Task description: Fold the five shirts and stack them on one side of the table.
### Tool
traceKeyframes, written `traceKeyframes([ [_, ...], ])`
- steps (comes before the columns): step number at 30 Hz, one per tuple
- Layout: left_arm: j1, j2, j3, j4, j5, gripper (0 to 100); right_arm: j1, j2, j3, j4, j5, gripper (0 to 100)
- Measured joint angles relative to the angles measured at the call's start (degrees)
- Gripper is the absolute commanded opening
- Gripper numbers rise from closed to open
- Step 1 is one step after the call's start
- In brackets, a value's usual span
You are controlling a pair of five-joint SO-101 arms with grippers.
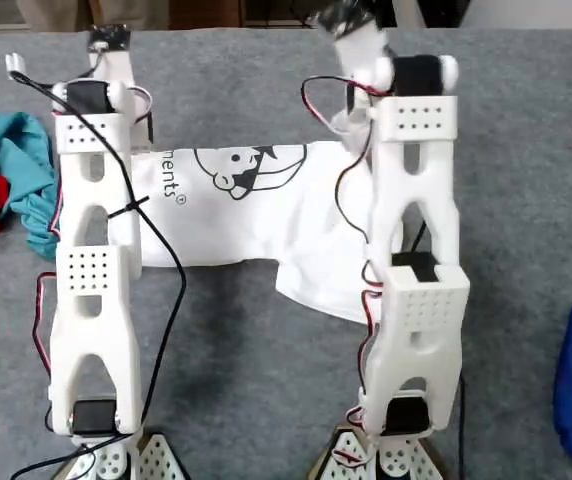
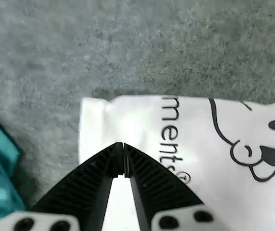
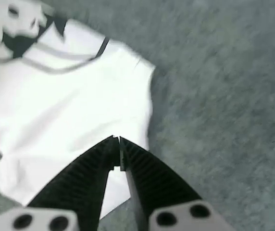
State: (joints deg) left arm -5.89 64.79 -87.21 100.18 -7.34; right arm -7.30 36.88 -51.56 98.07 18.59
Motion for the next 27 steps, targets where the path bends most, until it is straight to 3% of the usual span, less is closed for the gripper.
traceKeyframes([
  [6,3.3,-0.1,8.5,0.0,0.9,2,-0.7,0.0,16.6,-10.6,0.2,0.5],
  [13,3.3,0.0,13.3,0.0,0.6,2,-0.6,7.7,19.7,-19.3,0.4,0.5],
  [27,-1.4,9.6,3.5,-1.3,-5.4,2,1.4,13.2,13.4,-17.7,0.7,0.5],
])
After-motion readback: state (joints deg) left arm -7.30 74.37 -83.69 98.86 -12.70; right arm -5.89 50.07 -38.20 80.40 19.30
